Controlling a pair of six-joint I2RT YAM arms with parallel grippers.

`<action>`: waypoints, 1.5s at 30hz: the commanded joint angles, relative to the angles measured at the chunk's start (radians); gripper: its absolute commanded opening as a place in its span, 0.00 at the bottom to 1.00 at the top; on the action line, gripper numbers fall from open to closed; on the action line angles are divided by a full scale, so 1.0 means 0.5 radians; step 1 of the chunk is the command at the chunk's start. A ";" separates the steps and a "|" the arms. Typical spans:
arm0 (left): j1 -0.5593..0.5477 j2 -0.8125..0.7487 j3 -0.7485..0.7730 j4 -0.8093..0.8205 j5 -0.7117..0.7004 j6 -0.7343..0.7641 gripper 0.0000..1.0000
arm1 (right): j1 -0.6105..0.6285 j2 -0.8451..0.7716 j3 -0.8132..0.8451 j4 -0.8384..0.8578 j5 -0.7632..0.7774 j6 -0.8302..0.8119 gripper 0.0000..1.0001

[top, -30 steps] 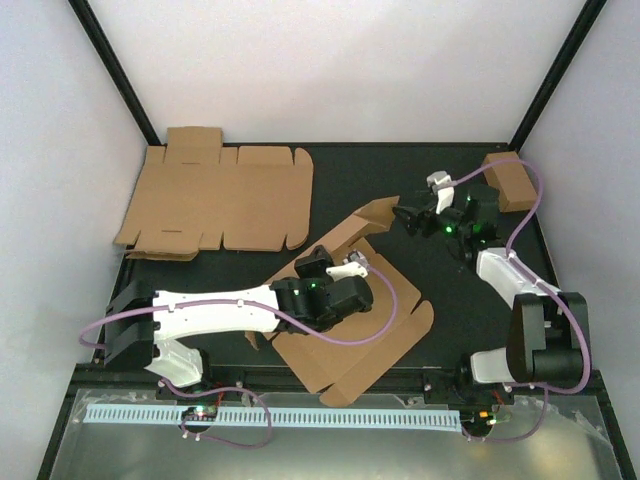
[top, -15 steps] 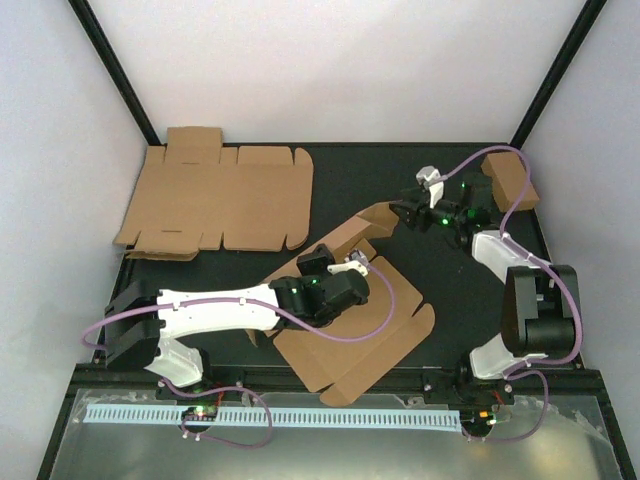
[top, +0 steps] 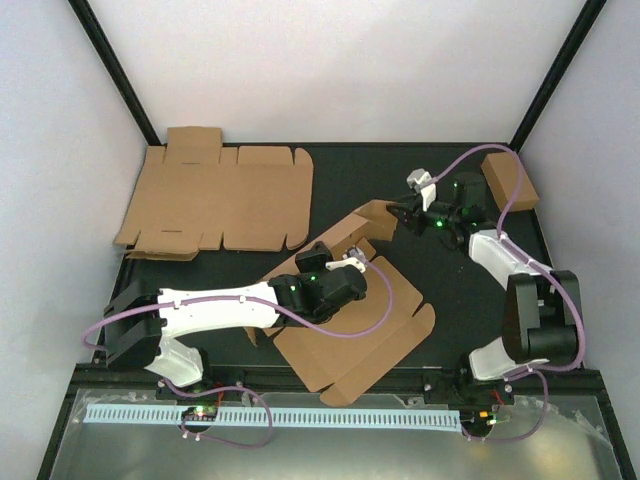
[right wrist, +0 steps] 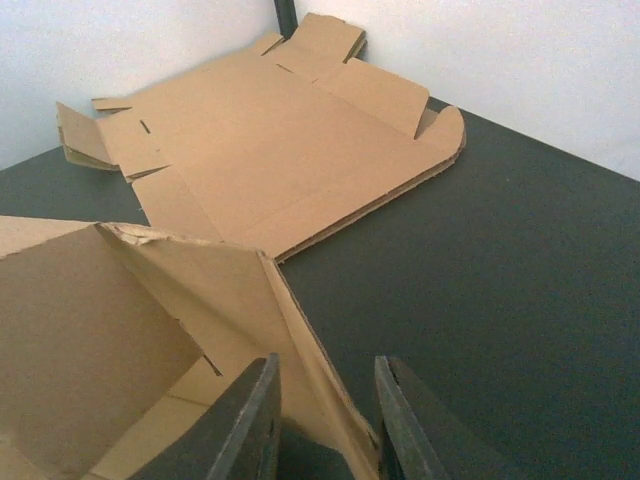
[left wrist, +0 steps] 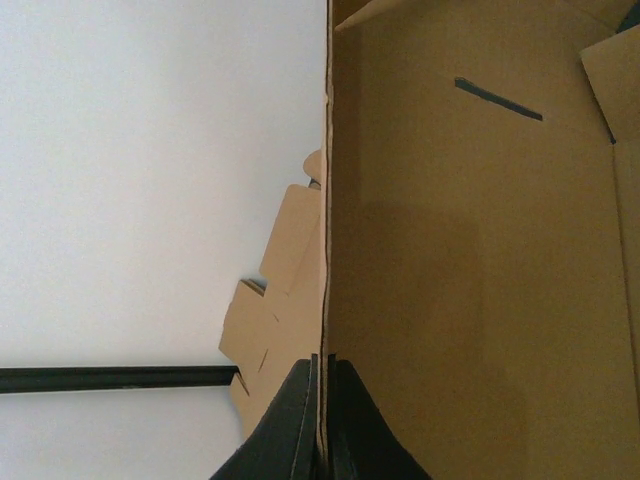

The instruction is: Fold the paper box

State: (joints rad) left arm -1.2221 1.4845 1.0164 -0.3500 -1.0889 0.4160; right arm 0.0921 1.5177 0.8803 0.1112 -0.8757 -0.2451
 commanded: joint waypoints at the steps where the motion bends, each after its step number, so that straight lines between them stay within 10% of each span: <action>1: 0.014 -0.018 0.006 0.069 -0.009 0.005 0.01 | 0.038 -0.128 -0.015 -0.069 0.086 -0.017 0.26; 15: 0.011 -0.006 0.071 -0.046 -0.064 -0.080 0.02 | 0.221 -0.560 -0.209 -0.037 0.336 0.260 0.02; 45: 0.030 -0.064 0.114 -0.190 -0.095 -0.177 0.02 | 0.625 -0.758 -0.097 -0.267 0.775 0.751 0.01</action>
State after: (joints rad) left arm -1.2182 1.4849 1.0298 -0.4316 -1.1248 0.3447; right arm 0.3847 1.1435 0.7753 0.0029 -0.5209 0.0895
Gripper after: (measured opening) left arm 0.018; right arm 0.020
